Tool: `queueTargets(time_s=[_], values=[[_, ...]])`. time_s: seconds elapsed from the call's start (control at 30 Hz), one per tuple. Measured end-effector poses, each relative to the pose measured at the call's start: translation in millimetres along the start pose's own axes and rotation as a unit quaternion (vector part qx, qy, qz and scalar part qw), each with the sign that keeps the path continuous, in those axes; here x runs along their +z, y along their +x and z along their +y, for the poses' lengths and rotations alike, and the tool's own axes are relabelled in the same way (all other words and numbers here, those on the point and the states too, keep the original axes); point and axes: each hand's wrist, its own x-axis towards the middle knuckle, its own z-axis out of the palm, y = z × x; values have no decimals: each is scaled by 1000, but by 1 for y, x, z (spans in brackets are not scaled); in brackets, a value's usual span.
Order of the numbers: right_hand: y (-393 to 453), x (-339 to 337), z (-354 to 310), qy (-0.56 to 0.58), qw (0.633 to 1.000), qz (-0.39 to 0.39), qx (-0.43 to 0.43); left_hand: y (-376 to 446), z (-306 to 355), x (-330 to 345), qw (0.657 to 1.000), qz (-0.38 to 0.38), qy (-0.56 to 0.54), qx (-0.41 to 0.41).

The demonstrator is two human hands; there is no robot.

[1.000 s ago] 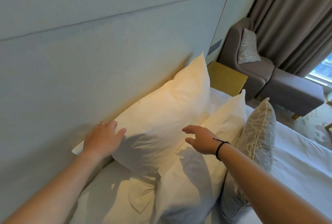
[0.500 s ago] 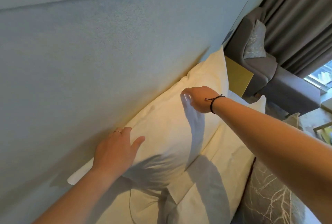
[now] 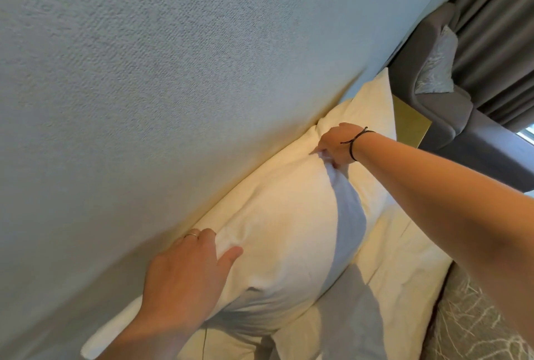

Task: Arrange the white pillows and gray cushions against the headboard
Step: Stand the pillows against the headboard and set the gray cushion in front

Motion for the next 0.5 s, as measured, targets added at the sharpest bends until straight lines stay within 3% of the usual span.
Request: queueTargets(time_s=[0.2,0.33,0.5], values=[[0,4,8,37,997,64,33,8,7,-1,1000,14,-11,22],[-21,-2,29,57,985,156,43,10,13,-33,996,43,-48,55],[-55,-9,61,134,950,272,72,-11,36,-76,990,92,-17,108]])
